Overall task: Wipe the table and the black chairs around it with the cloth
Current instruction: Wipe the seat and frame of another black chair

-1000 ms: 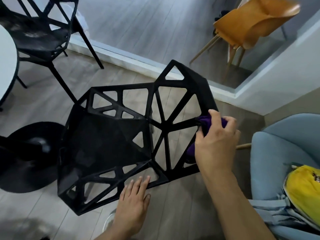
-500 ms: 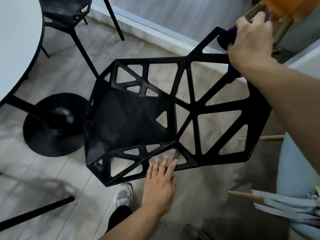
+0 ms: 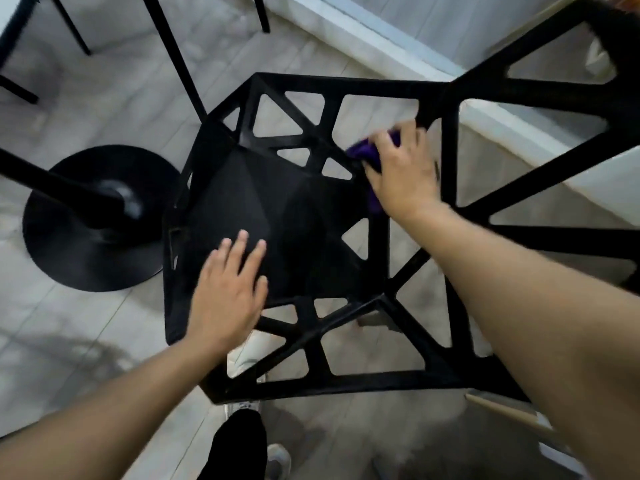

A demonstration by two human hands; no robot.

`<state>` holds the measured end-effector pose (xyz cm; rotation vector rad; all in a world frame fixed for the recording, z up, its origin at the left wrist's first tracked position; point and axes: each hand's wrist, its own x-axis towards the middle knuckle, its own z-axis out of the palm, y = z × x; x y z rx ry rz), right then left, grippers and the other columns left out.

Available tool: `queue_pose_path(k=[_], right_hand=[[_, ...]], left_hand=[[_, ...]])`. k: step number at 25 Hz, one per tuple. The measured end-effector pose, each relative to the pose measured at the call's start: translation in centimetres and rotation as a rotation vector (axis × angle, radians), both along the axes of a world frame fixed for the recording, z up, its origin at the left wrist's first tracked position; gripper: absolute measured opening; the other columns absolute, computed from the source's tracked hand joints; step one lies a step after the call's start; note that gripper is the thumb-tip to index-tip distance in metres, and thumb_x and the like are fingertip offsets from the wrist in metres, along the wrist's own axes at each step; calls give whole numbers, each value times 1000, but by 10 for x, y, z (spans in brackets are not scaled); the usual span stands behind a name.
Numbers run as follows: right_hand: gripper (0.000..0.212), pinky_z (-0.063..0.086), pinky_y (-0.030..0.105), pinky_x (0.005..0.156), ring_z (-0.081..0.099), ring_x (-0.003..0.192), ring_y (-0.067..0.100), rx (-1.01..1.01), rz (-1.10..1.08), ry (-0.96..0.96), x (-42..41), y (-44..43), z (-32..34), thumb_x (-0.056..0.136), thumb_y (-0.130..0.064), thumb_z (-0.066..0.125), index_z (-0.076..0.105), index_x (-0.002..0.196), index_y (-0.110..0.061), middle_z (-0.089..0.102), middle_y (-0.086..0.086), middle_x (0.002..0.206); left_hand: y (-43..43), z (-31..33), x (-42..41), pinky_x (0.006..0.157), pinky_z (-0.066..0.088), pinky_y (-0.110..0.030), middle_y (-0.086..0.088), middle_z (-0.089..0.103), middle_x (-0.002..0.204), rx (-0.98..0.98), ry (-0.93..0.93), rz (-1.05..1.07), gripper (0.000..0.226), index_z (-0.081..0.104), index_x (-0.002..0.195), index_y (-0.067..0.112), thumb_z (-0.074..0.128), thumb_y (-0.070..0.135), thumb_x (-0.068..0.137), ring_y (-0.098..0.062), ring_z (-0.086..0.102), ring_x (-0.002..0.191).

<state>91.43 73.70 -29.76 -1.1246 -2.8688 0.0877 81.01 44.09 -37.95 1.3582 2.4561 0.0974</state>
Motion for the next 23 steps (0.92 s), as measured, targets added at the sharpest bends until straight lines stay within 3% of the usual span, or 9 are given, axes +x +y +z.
queue_pose_path(k=[4, 6, 8, 11, 17, 20, 23], right_hand=[[37, 44, 48, 86, 54, 98, 39, 73, -132, -178, 23, -21, -98, 83, -29, 71, 58, 114, -11, 54, 19, 112], [33, 44, 49, 84, 54, 96, 41, 109, -210, -201, 25, -33, -117, 88, -26, 59, 55, 115, -7, 53, 23, 108], [42, 44, 51, 87, 52, 100, 44, 28, -372, -133, 26, -47, -125, 92, -29, 52, 48, 126, -4, 50, 27, 115], [55, 47, 51, 87, 50, 104, 46, -101, -569, -73, 38, -76, -127, 94, -28, 61, 38, 138, -4, 46, 30, 122], [38, 43, 57, 93, 43, 115, 53, -303, -760, -158, 39, -84, -104, 96, -20, 58, 41, 126, -4, 40, 35, 129], [41, 41, 55, 98, 45, 115, 48, -271, -573, 112, 16, -85, -102, 94, -22, 61, 46, 131, -12, 42, 26, 130], [44, 41, 29, 101, 51, 119, 27, -381, -249, 472, -55, -87, -94, 95, -31, 64, 51, 137, -23, 47, 11, 134]], left_hand=[[-9, -32, -67, 124, 23, -50, -15, 22, 167, -38, 96, 38, 64, 28, 160, 16, 27, 41, 100, -36, 22, 153], [-15, -44, -73, 126, 20, -48, -12, 9, 170, -42, 120, 7, 67, 15, 163, 16, 24, 43, 102, -32, 10, 157], [-19, -53, -71, 127, 14, -48, -8, -4, 171, -27, 99, 8, 67, 5, 163, 18, 23, 42, 104, -29, -2, 158], [-18, -58, -69, 128, 11, -49, -7, -13, 171, -26, 87, 48, 63, -1, 163, 19, 24, 38, 108, -27, -11, 157], [-15, -55, -63, 127, 13, -49, -7, -15, 170, -47, 82, 57, 64, -4, 163, 19, 22, 38, 108, -27, -13, 157], [-14, -54, -66, 126, 17, -50, -8, -12, 171, -27, 47, 62, 65, -1, 163, 19, 20, 41, 106, -27, -11, 157], [-20, -51, -67, 129, 10, -43, -5, -13, 171, 86, -55, 115, 65, 0, 163, 19, 26, 41, 108, -21, -13, 157]])
